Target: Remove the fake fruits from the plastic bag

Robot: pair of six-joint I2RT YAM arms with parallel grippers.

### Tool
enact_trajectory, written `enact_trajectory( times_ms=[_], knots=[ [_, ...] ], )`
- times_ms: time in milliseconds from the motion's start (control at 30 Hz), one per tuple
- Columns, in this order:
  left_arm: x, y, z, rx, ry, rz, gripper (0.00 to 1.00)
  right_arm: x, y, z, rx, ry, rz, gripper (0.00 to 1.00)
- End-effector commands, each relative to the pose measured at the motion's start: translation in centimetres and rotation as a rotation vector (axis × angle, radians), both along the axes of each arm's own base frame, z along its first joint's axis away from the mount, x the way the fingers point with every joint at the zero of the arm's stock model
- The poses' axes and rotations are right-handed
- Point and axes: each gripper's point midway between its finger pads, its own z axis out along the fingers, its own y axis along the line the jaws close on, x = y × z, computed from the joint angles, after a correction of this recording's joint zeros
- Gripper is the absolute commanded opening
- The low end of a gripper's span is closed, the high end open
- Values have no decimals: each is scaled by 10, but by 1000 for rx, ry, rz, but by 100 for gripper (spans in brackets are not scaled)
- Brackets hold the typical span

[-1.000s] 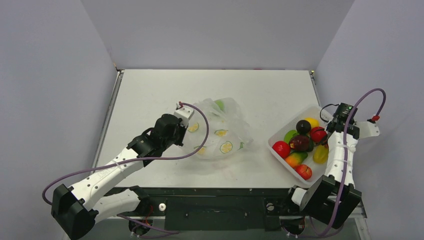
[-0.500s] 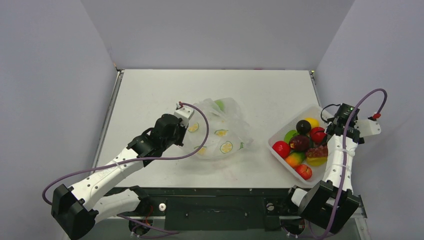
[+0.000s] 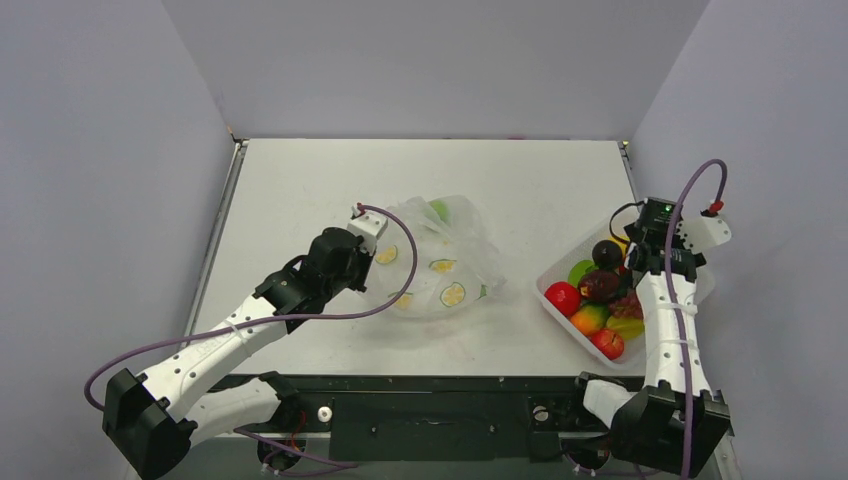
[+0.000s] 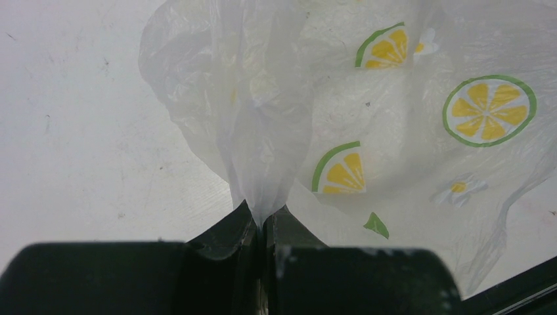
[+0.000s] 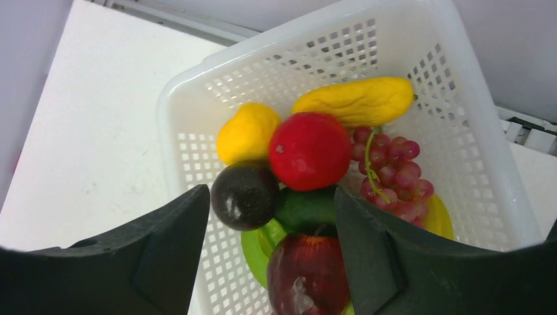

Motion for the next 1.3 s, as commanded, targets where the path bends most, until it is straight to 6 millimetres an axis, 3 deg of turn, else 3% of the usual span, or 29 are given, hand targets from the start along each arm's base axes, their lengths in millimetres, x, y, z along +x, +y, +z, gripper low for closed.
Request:
enact_trajectory(
  times_ms=[0, 267, 533, 733, 967, 1167, 1267],
  knots=[
    [11, -7, 27, -69, -63, 12, 0, 9, 6, 47, -127, -97, 10, 65],
    [11, -6, 29, -74, -66, 13, 0, 26, 56, 88, -206, -189, 169, 65],
    [10, -6, 30, -78, -70, 13, 0, 49, 136, 120, -237, -292, 478, 65],
    [10, -5, 32, -81, -73, 13, 0, 58, 213, 124, -247, -323, 819, 66],
    [10, -6, 31, -82, -73, 12, 0, 55, 299, 117, -185, -347, 1170, 68],
    [11, -4, 31, -79, -74, 20, 0, 42, 368, 111, -129, -355, 1410, 67],
    [11, -5, 30, -82, -72, 15, 0, 32, 400, 97, -69, -336, 1512, 66]
  ],
)
